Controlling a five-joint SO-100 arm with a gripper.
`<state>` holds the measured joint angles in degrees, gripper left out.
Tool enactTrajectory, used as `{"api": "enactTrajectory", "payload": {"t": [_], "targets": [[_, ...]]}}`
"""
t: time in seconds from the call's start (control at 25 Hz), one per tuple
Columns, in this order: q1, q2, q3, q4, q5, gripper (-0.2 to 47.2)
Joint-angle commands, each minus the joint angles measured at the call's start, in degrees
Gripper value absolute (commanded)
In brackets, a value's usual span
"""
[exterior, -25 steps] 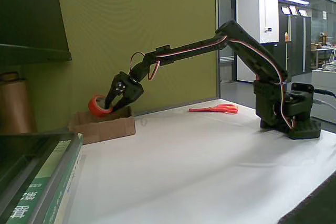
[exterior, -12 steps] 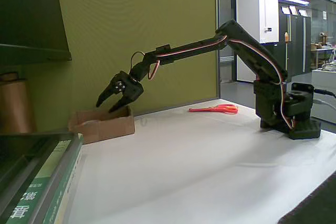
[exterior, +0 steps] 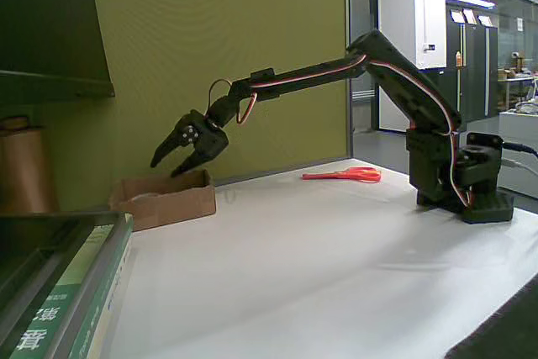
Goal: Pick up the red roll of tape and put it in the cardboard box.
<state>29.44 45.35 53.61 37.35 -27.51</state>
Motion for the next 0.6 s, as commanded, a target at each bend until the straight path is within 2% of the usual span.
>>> {"api": "enactTrajectory", "payload": {"t": [0.0,0.36,0.56], "targets": [[-0.18,7.91,-0.44,0.09,-0.53,19.7],[-1.32,18.19,6.33,0.09,-0.97,18.1],[-1.67,24.96,12.22,0.09,-0.79,9.5]]}}
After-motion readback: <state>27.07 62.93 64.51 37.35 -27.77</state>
